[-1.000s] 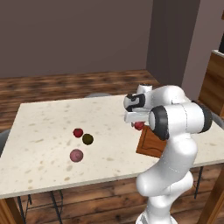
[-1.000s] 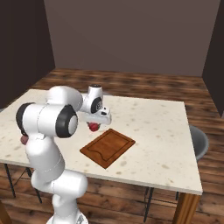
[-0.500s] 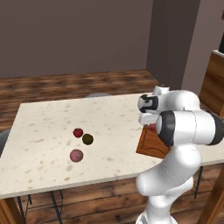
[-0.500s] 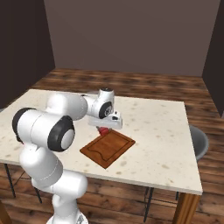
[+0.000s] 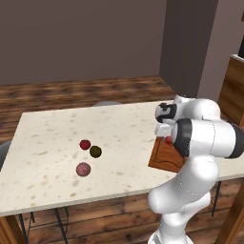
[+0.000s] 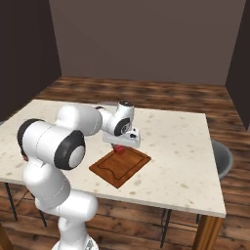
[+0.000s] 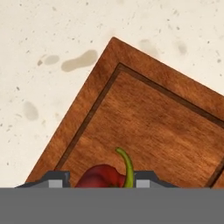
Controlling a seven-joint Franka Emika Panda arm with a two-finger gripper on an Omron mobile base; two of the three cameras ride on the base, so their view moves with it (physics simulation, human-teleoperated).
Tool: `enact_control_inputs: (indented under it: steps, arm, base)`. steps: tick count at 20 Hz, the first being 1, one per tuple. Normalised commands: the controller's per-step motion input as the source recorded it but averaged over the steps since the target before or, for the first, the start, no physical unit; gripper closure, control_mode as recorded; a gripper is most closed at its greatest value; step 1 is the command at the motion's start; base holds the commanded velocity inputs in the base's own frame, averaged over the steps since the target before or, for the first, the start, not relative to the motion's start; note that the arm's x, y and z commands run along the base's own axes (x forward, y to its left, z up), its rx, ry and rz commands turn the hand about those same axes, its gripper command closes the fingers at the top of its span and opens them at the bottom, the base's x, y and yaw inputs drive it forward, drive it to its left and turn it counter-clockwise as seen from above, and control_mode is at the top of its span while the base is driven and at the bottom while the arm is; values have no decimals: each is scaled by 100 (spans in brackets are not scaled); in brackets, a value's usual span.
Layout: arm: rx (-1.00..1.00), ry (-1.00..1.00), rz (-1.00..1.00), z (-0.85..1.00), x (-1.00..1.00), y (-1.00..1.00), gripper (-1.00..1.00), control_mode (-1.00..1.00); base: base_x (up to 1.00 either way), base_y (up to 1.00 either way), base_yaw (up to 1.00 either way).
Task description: Place the avocado, onion, tomato, and bell pepper on the cutting board.
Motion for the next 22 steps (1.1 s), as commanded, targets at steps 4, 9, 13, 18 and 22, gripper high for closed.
enact_control_inputs:
  steps: [4,9,13,18,22]
  arm:
    - [1,2,0,-31,0,0,100,-100]
    - [0,2,0,-35,0,0,100,-100]
    - [0,1,0,-31,0,0,100,-100]
    - [0,1,0,-35,0,0,-100,-100]
    - [0,0,0,-23,-1,0,-100,-100]
  base:
    - [0,0,0]
    - [0,0,0]
    - [0,0,0]
    - [0,0,0]
    - [0,0,0]
